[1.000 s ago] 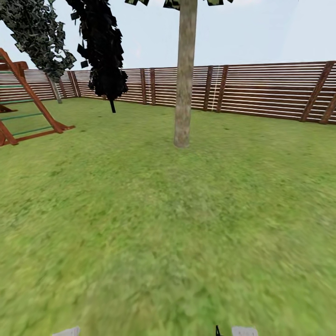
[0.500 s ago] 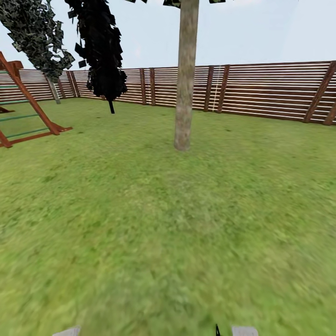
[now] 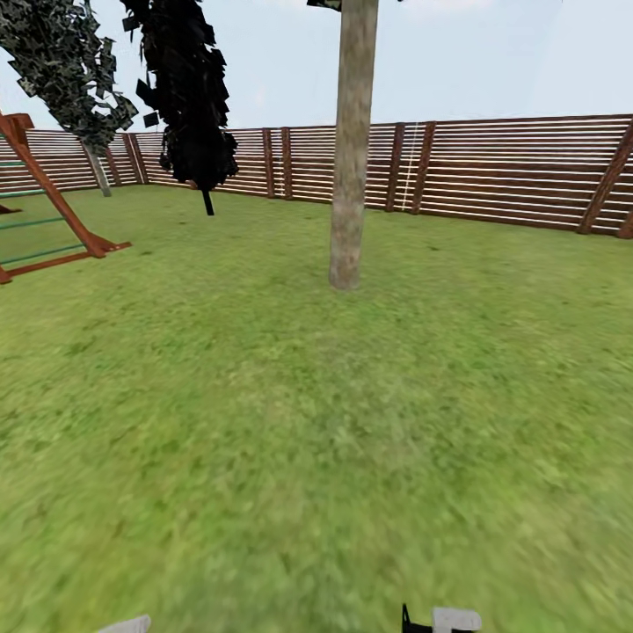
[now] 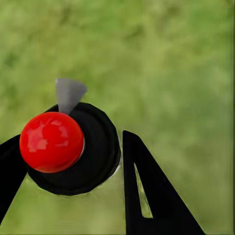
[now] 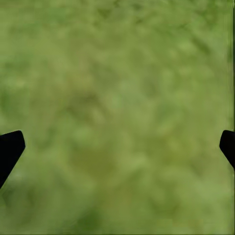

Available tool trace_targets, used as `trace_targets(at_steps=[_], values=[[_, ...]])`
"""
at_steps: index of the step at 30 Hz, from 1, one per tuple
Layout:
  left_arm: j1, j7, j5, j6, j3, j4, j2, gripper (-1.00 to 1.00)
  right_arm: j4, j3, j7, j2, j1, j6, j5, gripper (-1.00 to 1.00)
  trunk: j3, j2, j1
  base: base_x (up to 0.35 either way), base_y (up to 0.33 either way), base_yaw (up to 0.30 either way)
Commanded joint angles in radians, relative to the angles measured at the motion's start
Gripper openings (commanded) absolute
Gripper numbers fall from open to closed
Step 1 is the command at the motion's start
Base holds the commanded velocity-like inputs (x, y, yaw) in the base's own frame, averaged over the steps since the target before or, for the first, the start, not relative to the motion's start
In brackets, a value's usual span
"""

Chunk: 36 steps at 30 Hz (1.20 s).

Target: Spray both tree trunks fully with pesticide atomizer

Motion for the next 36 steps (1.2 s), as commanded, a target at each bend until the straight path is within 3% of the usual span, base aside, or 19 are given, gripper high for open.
trace_targets(at_steps=[1,5,7,36], values=[[0.0,0.006,0.003,-0.002,-0.008,0.0,0.0,-1.0,-0.014,-0.005,-0.007,-0.004,-0.001,-0.002,0.011,1.0,-0.001,0.0,0.0,0.34,0.0,0.0],[0.0,0.006,0.003,-0.002,-0.008,0.0,0.0,-1.0,-0.029,-0.006,-0.008,-0.067,-0.001,-0.002,0.009,1.0,-0.001,0.0,0.0,0.34,0.0,0.0],[0.0,0.006,0.003,-0.002,-0.009,0.0,0.0,-1.0,-0.029,-0.006,-0.005,-0.077,-0.001,-0.003,0.008,1.0,-0.001,0.0,0.0,0.34,0.0,0.0],[0.0,0.006,0.003,-0.002,-0.008,0.0,0.0,-1.0,-0.029,0.0,-0.002,-0.077,-0.001,-0.003,0.012,1.0,0.001,0.0,0.0,0.34,0.0,-0.027]])
